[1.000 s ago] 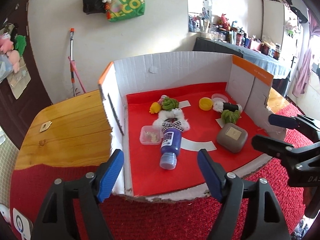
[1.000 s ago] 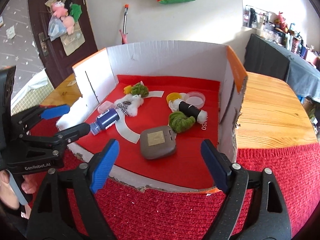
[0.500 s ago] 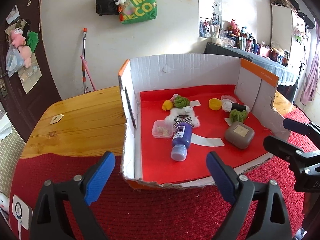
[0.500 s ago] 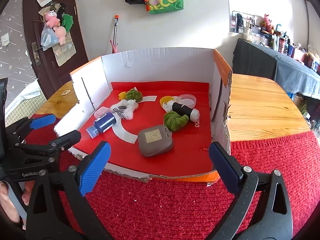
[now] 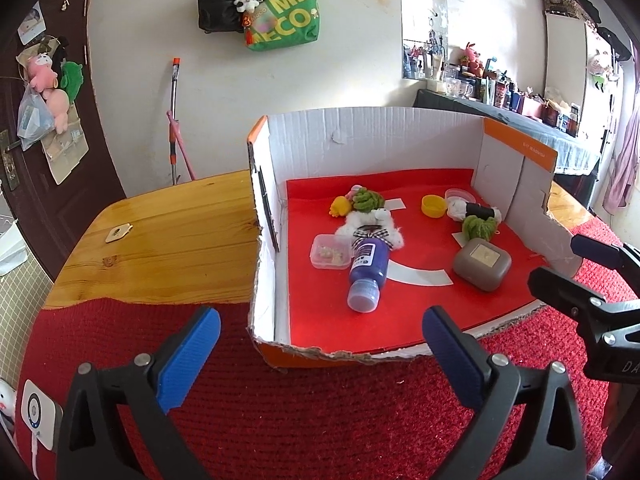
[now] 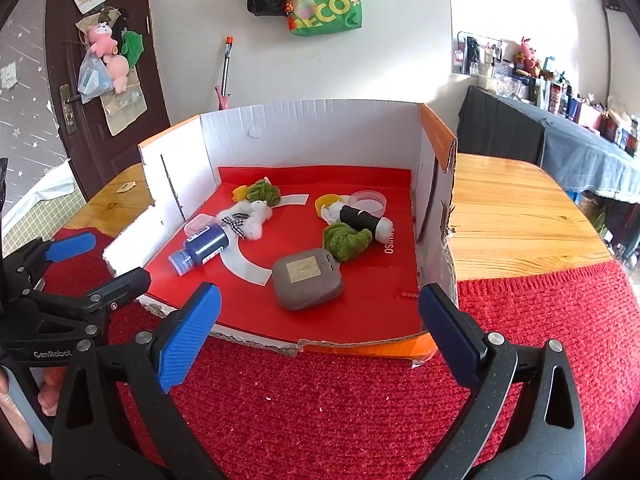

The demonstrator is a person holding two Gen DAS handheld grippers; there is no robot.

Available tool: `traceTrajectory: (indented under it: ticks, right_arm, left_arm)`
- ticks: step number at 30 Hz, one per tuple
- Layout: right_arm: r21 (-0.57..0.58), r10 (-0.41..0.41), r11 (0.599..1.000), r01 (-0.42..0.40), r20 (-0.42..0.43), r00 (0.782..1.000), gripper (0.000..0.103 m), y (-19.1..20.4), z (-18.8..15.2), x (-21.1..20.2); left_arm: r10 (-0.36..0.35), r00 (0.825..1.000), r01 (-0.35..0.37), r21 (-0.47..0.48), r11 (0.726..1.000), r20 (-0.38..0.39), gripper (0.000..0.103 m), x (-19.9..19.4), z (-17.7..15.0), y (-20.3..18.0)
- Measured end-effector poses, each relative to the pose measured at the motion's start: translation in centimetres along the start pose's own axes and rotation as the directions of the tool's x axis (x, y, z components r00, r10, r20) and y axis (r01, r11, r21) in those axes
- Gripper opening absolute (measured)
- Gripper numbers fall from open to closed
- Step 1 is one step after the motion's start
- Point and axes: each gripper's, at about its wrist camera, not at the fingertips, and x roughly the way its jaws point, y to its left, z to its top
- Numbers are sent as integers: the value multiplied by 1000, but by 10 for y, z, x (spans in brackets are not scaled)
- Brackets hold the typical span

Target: Organize objects

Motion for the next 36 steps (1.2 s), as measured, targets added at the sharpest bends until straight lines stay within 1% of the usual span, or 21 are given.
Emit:
traceTrajectory:
  ticks: [5, 14, 22, 29, 36]
  right_arm:
    - [-13, -19, 1000, 19, 10, 1000, 101, 2, -2, 0]
    - [-11, -15, 1000, 16, 13, 1000, 101, 2, -2, -1]
    - [-13, 6, 1000, -6, 26, 1000, 101, 2, -2, -15]
    - [-5, 26, 1000, -26, 6, 1000, 101, 2, -18, -28]
    - [14, 36, 999, -35, -37, 999, 101, -1, -39, -27]
  left_arm:
    - [-1, 1000, 1, -9, 1000, -6, 103, 3, -1, 1]
    - [-1, 1000, 1, -21, 1000, -19, 103, 6, -2, 3]
    - [-34, 999, 34, -30, 999, -16, 103, -9, -9, 1]
    - [-47, 997, 45, -38, 998, -58, 103, -16, -26, -5]
    - [-64, 992, 59, -52, 997, -108, 103, -16, -41, -12]
